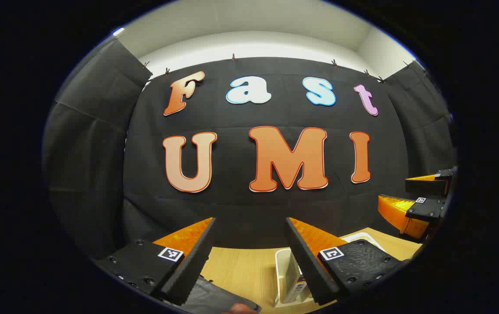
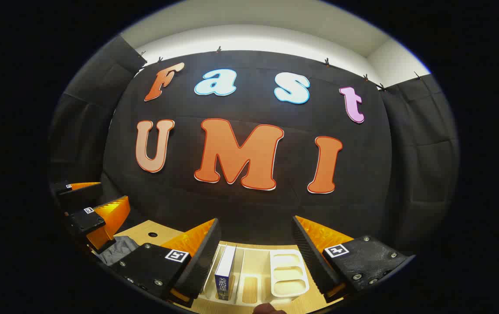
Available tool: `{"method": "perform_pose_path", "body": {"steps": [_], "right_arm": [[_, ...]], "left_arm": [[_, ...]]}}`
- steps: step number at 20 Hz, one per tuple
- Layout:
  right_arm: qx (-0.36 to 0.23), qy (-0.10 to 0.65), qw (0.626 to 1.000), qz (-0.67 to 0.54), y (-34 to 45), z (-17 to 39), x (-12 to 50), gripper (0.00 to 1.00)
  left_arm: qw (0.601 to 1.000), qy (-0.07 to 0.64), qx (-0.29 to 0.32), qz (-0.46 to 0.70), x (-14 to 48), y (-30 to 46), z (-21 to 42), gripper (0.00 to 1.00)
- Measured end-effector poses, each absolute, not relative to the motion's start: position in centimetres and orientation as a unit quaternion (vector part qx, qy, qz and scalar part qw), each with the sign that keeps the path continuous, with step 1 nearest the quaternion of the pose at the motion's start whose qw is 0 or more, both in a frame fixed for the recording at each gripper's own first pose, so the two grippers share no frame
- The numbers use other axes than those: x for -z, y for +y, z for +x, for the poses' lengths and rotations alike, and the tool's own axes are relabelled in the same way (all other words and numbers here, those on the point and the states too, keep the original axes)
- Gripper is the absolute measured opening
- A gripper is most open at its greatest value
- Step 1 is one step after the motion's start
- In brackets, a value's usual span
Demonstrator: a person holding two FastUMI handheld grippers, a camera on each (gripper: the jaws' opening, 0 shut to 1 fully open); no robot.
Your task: Open the schoolbag, grab two books from the bookshelf and put them into the schoolbag.
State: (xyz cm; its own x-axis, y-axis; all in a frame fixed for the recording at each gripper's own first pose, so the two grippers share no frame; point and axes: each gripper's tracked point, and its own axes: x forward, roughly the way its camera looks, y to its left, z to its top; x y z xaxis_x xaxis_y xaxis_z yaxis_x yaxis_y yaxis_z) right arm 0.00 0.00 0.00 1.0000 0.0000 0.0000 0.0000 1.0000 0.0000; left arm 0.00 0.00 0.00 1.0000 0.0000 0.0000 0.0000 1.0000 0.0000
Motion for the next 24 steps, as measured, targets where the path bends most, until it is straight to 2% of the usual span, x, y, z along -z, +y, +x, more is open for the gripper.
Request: {"method": "perform_pose_path", "body": {"steps": [8, 16, 21, 24], "right_arm": [[0.018, -0.003, 1.0, -0.008, 1.5, -0.1, -0.5, 0.97], [0.035, 0.014, 0.999, -0.012, 3.0, -0.2, 0.1, 0.97], [0.019, 0.0, 1.0, -0.017, 2.1, 0.5, -0.5, 0.97], [0.009, -0.006, 1.0, -0.01, 1.3, 1.0, -0.5, 0.97]], "left_arm": [[1.0, -0.011, 0.006, 0.015, 0.1, 3.0, -0.3, 0.97], [0.999, -0.006, 0.038, 0.017, 1.0, 3.1, 0.3, 0.97], [1.0, -0.01, 0.016, 0.022, 0.3, 2.7, 1.0, 0.97], [0.999, -0.03, 0.032, 0.01, -0.7, 0.7, 0.9, 0.97]]}}
